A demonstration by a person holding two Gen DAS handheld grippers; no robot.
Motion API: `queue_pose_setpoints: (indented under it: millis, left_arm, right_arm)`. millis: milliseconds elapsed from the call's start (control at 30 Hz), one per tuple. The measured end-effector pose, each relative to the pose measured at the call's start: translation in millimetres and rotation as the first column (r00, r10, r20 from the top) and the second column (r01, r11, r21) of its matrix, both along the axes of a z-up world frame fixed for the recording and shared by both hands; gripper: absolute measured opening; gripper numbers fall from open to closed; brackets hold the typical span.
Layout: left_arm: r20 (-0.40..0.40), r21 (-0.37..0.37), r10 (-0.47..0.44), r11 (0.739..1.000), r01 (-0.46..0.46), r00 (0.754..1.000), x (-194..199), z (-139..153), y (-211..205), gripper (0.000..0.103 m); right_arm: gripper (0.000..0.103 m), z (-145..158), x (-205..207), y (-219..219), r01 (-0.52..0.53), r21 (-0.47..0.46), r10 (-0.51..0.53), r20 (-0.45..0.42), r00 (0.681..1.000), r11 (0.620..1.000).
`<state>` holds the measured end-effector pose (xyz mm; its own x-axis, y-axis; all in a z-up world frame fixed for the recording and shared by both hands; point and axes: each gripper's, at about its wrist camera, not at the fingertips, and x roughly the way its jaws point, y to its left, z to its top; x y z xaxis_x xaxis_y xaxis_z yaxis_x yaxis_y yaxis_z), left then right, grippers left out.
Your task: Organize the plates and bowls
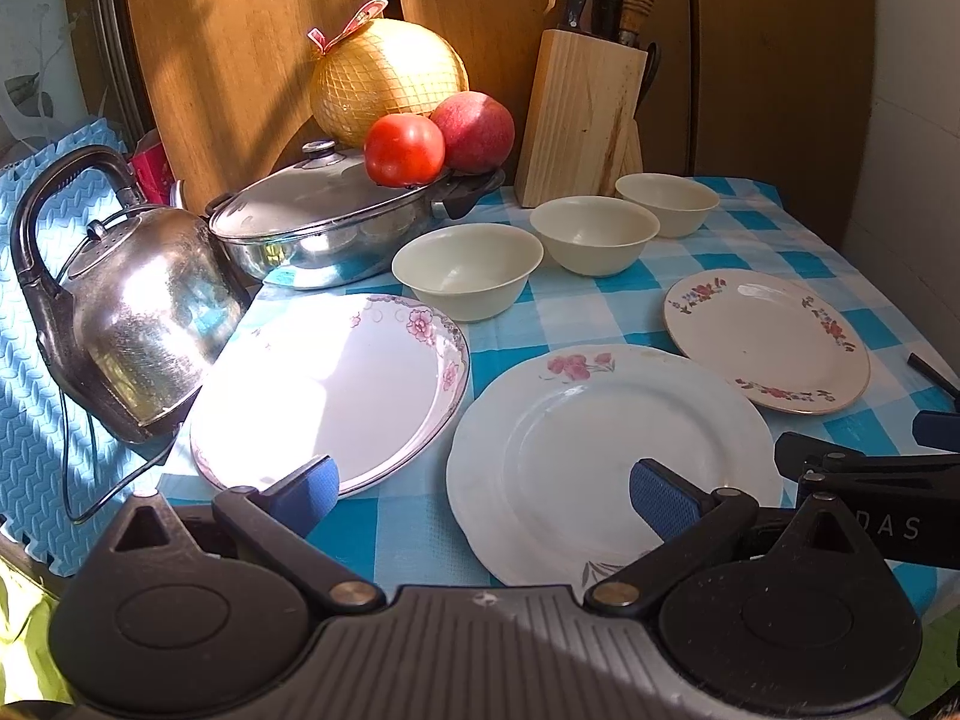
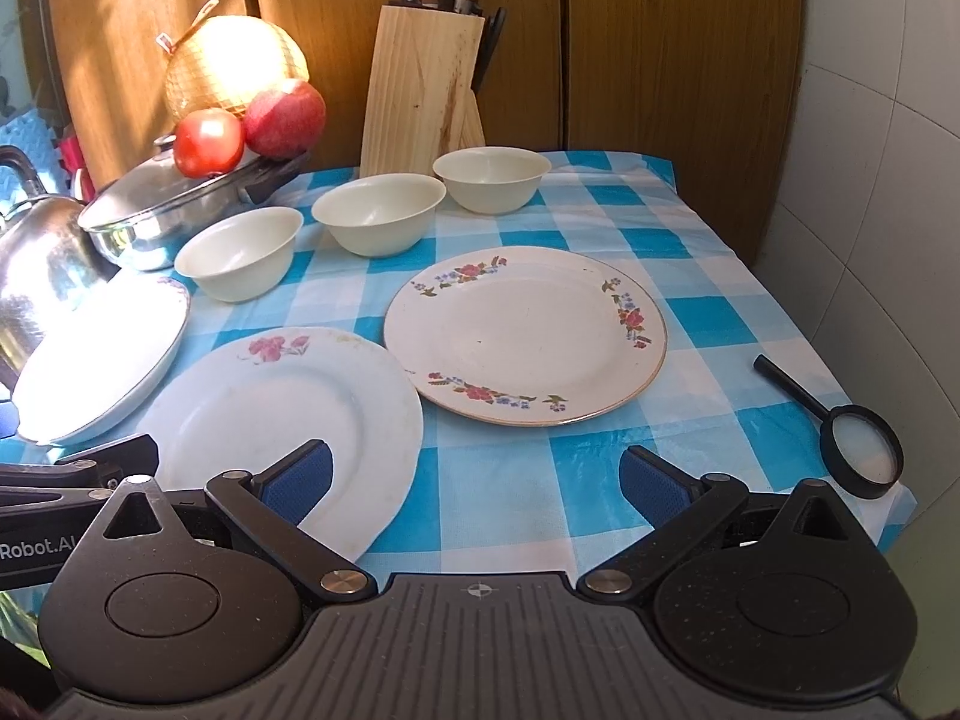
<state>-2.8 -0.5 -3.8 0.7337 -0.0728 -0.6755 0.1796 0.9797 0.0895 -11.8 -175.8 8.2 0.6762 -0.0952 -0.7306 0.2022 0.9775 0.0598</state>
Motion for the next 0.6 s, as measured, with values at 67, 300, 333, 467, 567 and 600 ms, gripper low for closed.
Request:
queue_pose_setpoints:
  millis: [67,300,333,467,567,600]
  left_arm:
    - [-0.006,-0.003,-0.002,1.0,0.002,1.0,1.3,-0.4,1.4,0.099]
    - [-0.032,-0.015,-0.019,1.0,0.018,0.999,4.9,-3.3,1.5,0.099]
    - [-0.032,-0.014,-0.021,1.0,0.021,0.999,4.8,-3.7,0.5,0.099]
    - [-0.041,-0.016,-0.03,0.999,0.029,0.999,5.6,-5.4,-0.6,0.099]
    - [-0.048,-0.018,-0.032,0.999,0.031,0.998,6.8,-6.8,0.4,0.099]
    - [-0.052,-0.02,-0.032,0.999,0.031,0.998,7.6,-7.2,1.0,0.099]
  right_arm:
    - [0.102,-0.5,1.0,-0.4,-0.002,0.006,0.002,-0.005,1.0,1.0]
    - [0.099,-3.9,3.0,-1.8,-0.011,0.039,0.012,-0.028,1.0,0.999]
    - [0.098,-4.3,3.5,-2.0,-0.014,0.045,0.015,-0.03,0.999,0.999]
    - [0.093,-6.3,4.2,-1.6,-0.02,0.057,0.023,-0.04,0.999,0.998]
    - [0.09,-7.5,6.2,-1.6,-0.023,0.063,0.026,-0.047,0.999,0.998]
    - [0.088,-8.1,6.6,-1.8,-0.026,0.068,0.029,-0.05,0.998,0.997]
